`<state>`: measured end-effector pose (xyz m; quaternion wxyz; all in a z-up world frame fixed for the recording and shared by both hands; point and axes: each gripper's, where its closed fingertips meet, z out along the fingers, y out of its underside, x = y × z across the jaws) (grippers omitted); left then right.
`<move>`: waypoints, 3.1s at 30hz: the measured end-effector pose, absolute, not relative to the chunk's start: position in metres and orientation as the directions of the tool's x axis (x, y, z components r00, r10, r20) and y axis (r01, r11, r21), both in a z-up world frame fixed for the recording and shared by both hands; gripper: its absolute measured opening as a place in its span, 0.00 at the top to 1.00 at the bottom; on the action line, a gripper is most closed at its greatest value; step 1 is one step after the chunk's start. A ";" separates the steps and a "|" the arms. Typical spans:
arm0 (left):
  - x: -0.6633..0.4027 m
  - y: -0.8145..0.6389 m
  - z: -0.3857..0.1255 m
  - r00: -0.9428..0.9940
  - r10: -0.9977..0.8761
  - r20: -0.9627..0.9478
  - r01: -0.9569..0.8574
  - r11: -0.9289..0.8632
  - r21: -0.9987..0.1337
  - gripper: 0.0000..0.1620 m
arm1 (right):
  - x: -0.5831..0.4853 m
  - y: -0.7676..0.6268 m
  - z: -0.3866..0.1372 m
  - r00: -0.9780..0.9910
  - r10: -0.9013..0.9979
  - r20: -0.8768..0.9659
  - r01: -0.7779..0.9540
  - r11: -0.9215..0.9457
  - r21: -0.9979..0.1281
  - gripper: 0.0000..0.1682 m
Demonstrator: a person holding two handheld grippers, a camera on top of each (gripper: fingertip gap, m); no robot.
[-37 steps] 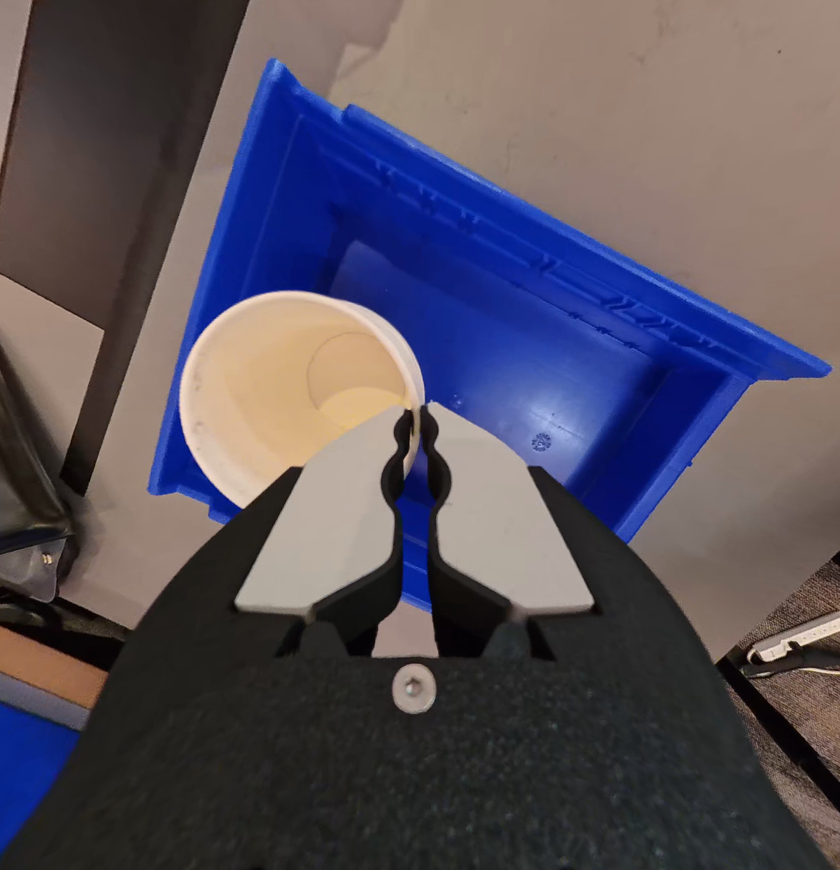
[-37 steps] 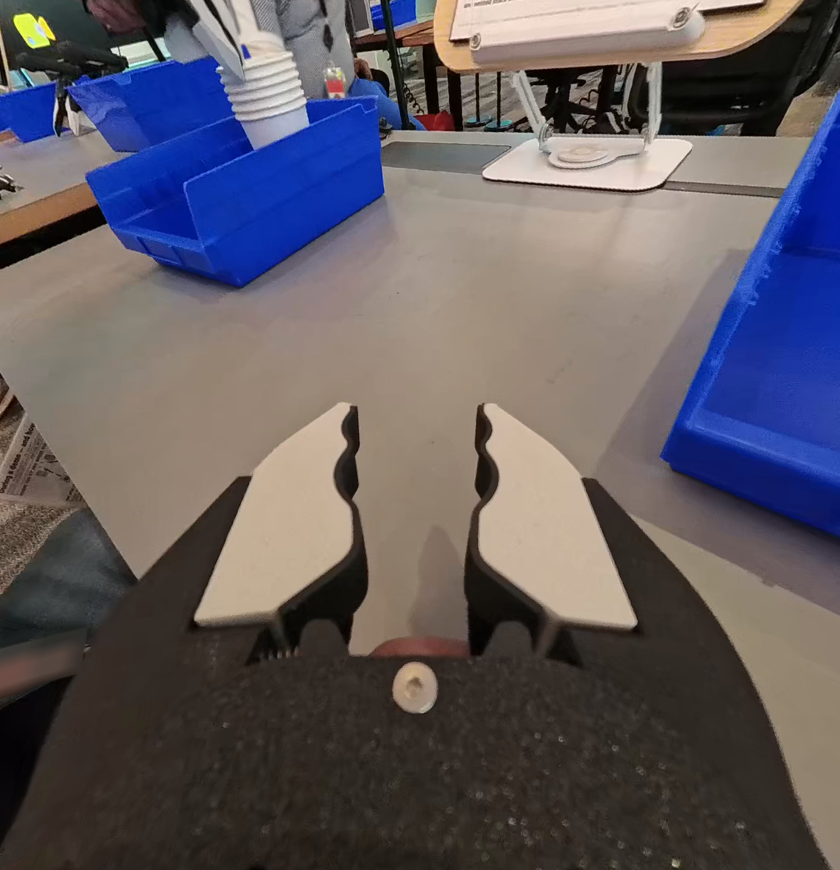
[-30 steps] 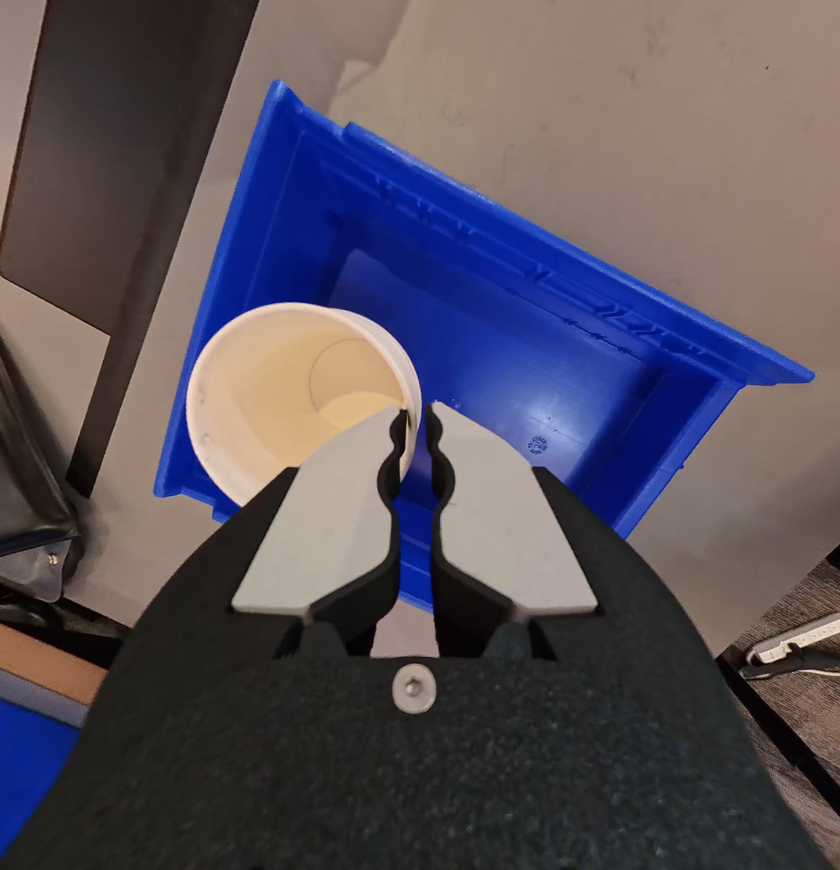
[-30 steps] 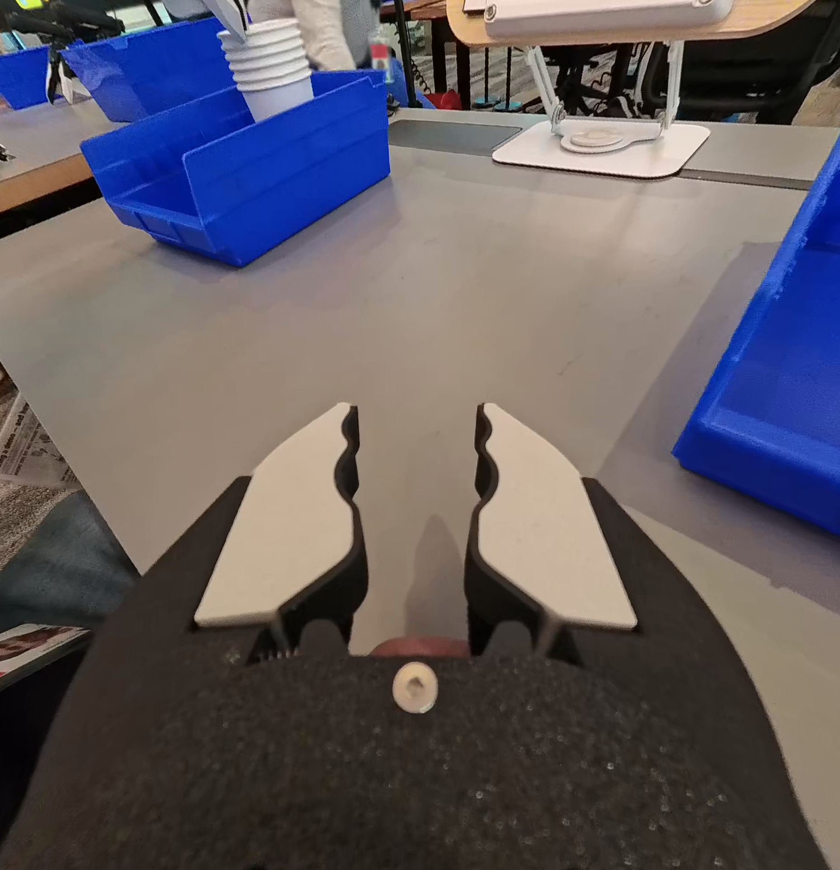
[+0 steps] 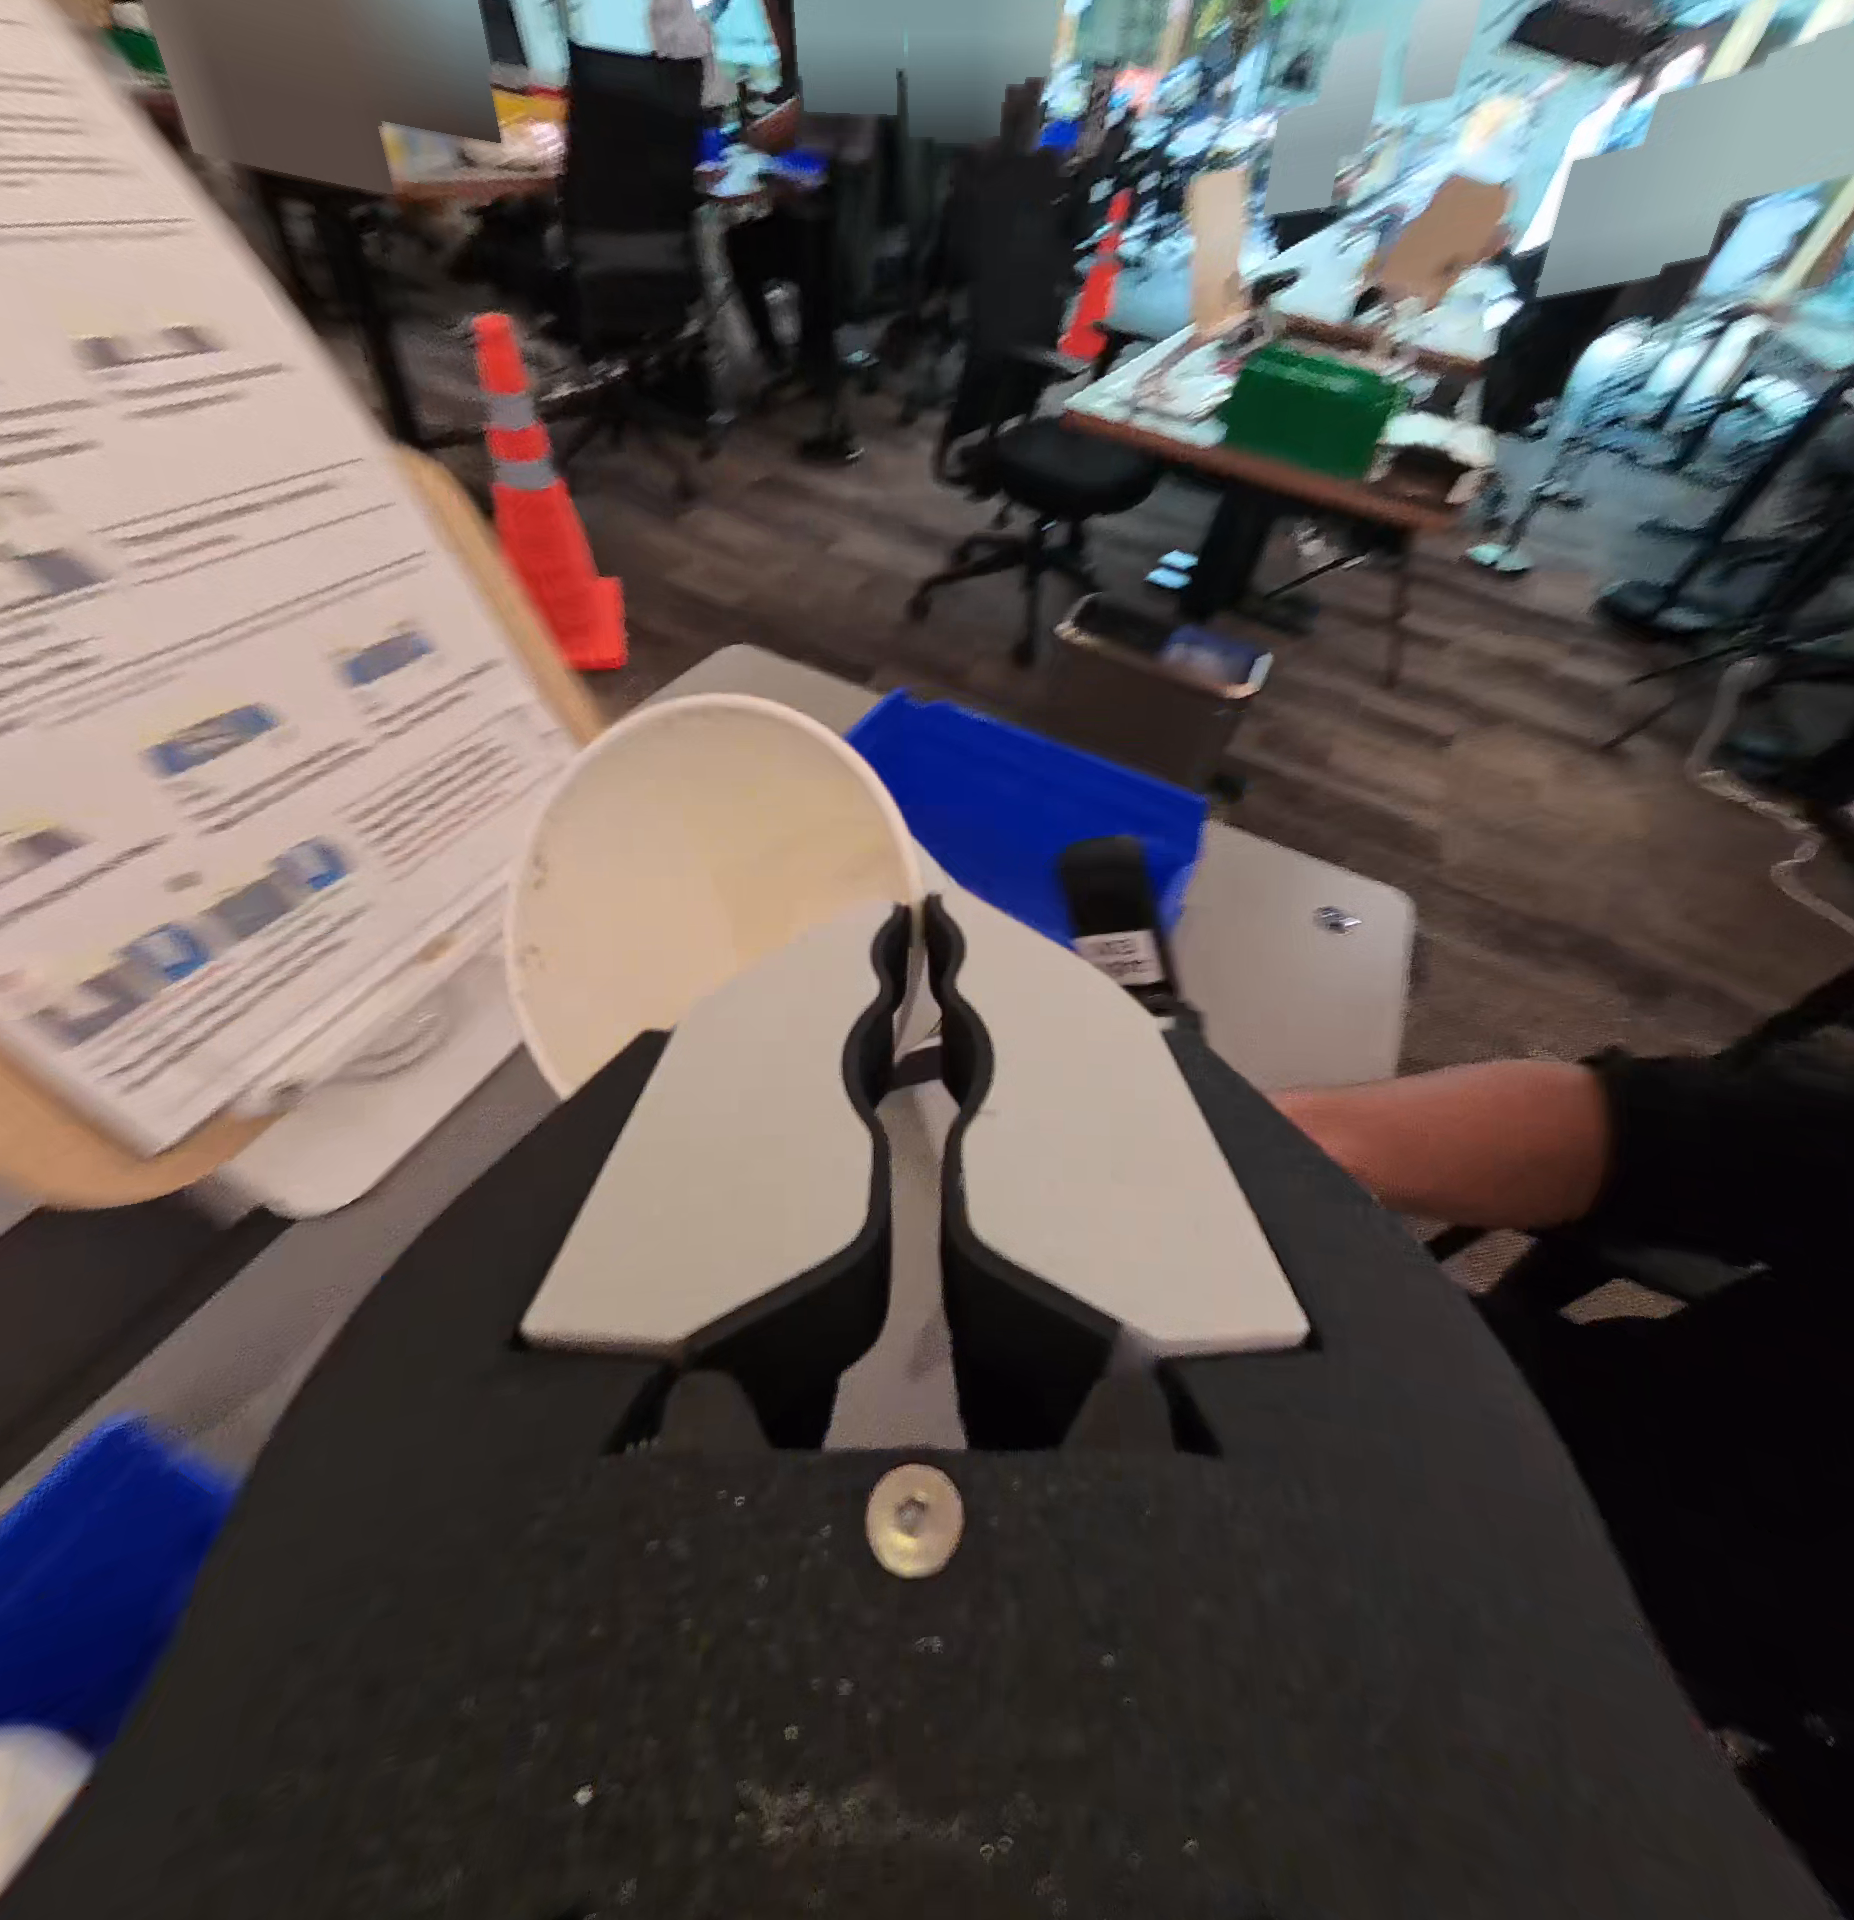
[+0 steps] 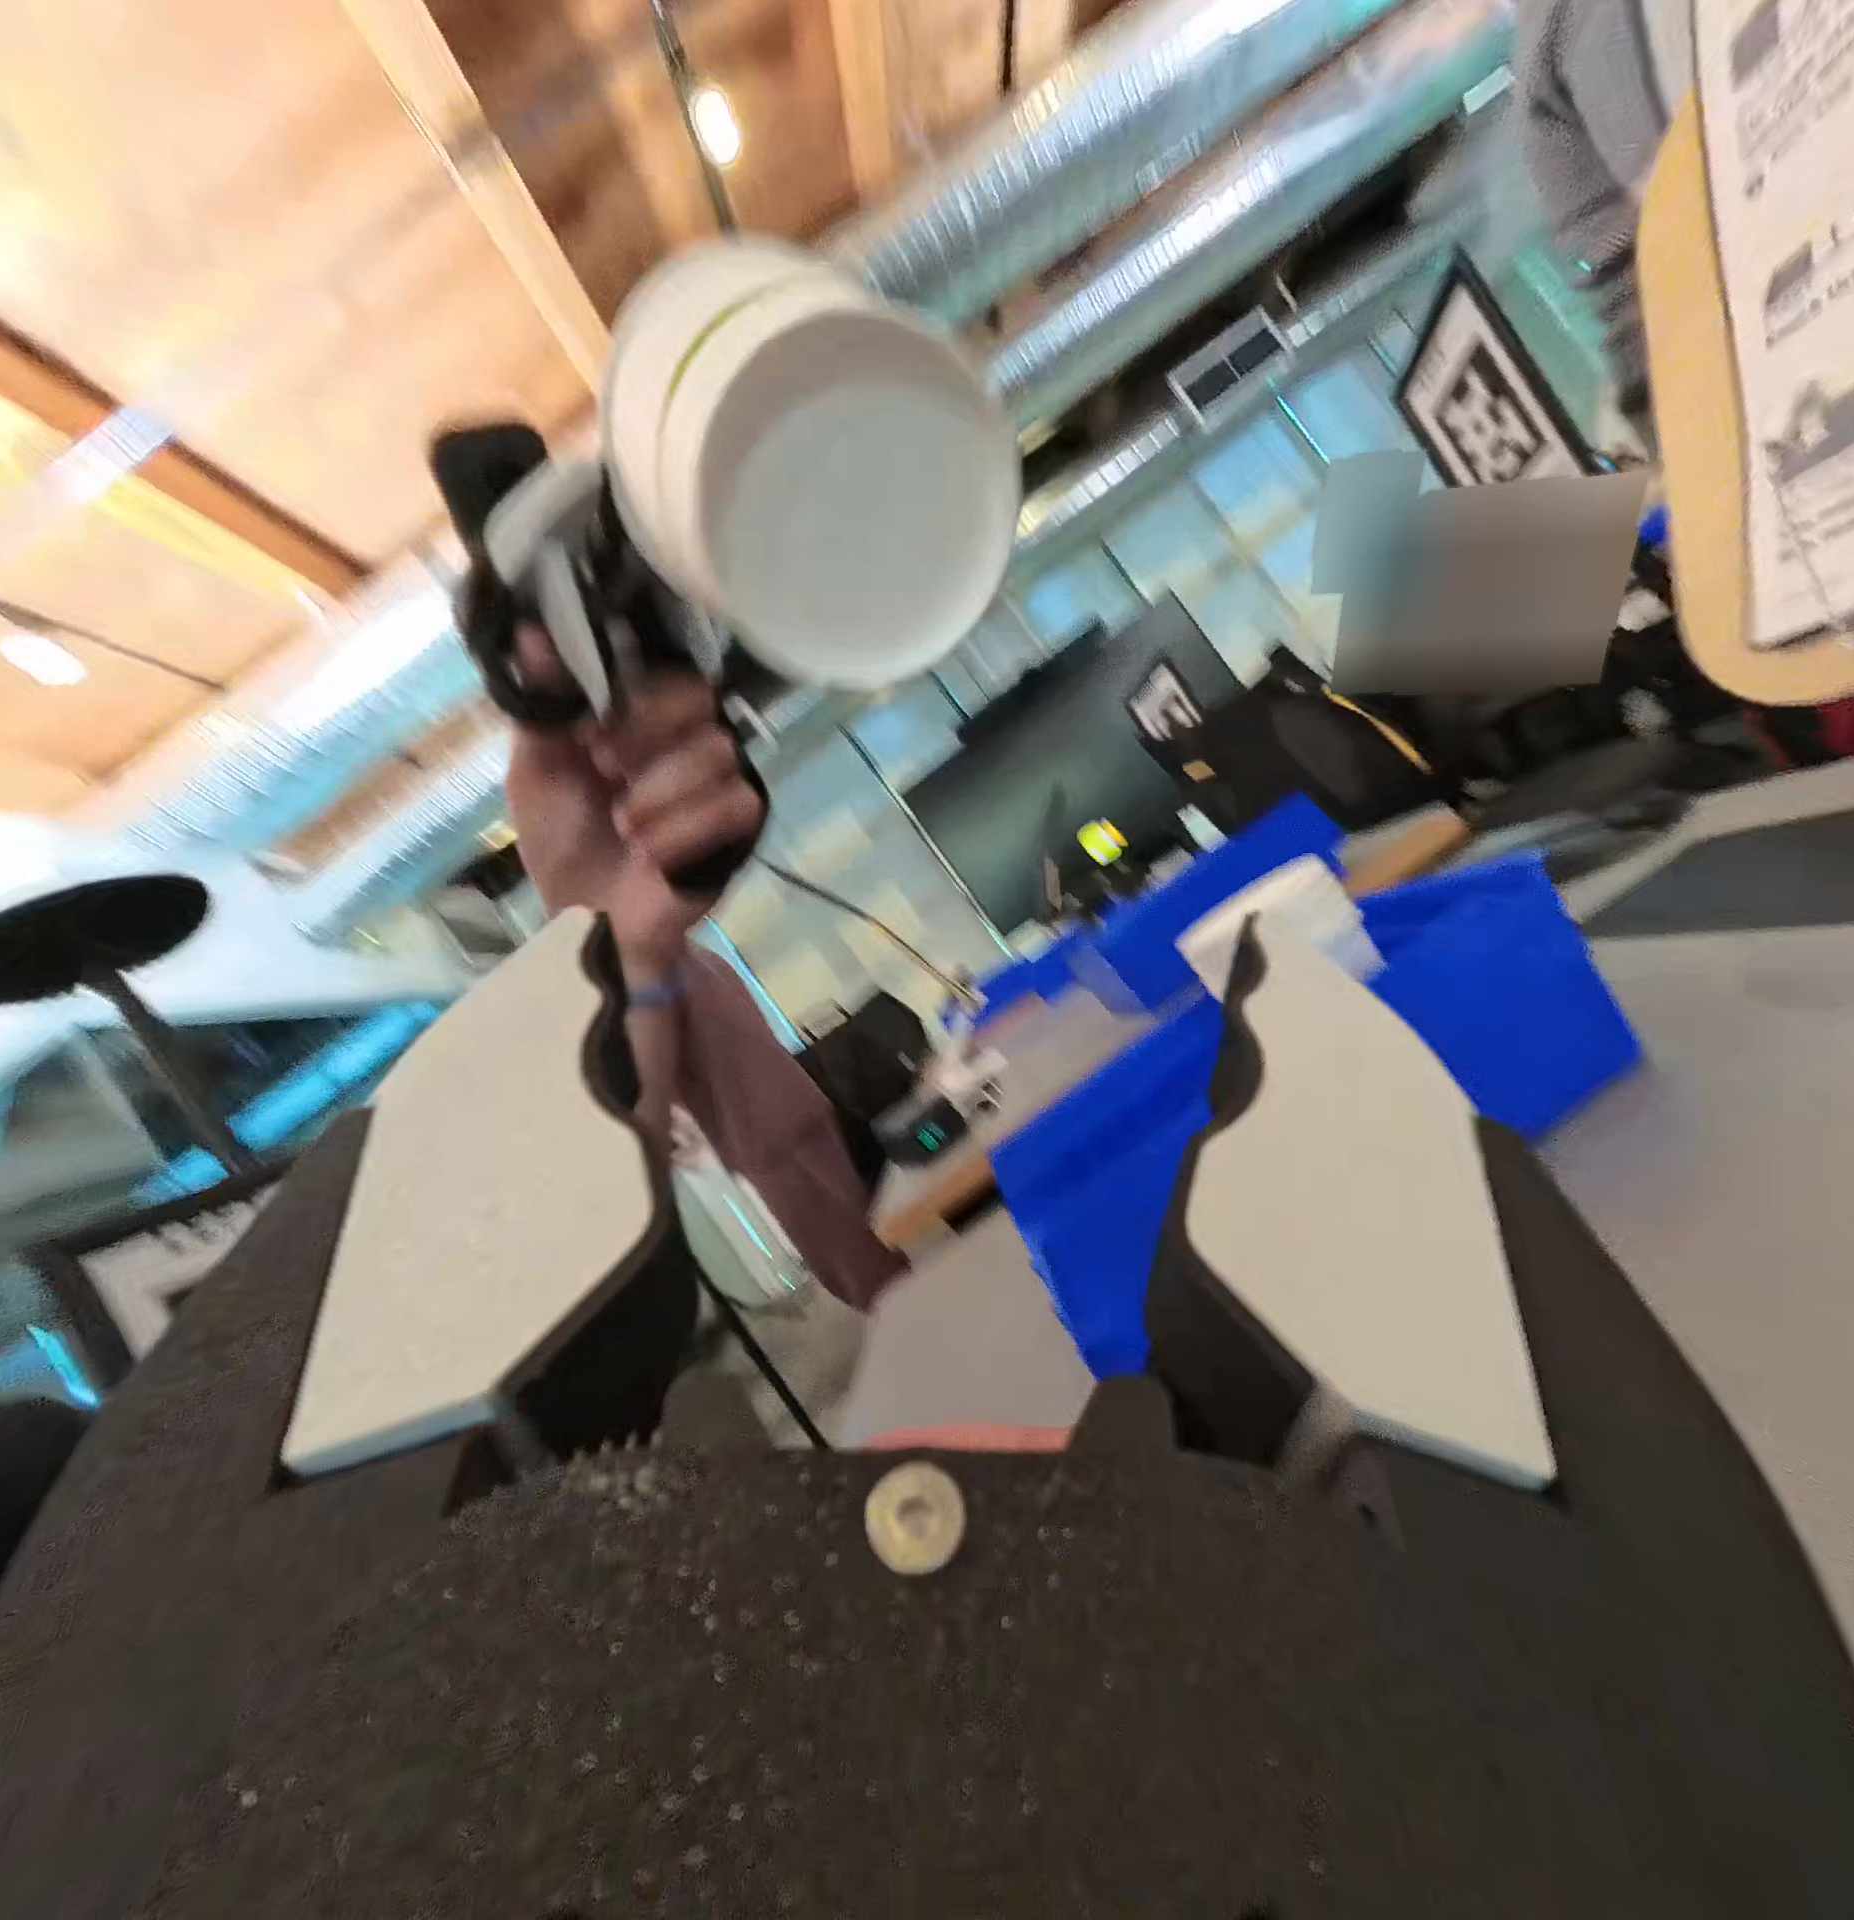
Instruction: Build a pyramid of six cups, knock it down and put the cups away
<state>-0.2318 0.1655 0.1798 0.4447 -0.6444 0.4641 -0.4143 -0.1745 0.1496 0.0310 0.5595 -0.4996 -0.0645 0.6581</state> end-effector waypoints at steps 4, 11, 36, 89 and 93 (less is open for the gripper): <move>-0.192 0.119 0.163 0.127 -0.978 0.163 -0.147 -0.181 -0.972 0.99 | -0.148 0.127 0.064 0.045 0.856 -0.515 -0.732 -0.323 -0.600 0.31; -0.165 0.095 0.110 0.075 -0.958 0.277 -0.107 -0.284 -0.953 0.99 | -0.125 0.115 0.054 0.228 0.839 -0.494 -0.655 -0.243 -0.715 0.49; -0.138 0.149 0.001 -0.261 -0.713 -0.651 -0.940 0.341 0.004 0.48 | -0.112 0.132 0.023 0.537 0.679 -0.502 -0.429 -0.292 -0.855 0.55; -0.392 0.285 0.008 0.349 -0.902 -0.255 -0.888 -0.231 -0.399 0.74 | -0.154 0.043 -0.083 0.572 0.763 -0.302 -0.064 -0.326 -0.943 0.57; -0.431 0.314 -0.030 0.365 -0.918 -0.154 -0.909 -0.317 -0.270 0.79 | -0.146 0.046 -0.079 0.597 0.761 -0.254 -0.061 -0.272 -0.960 0.59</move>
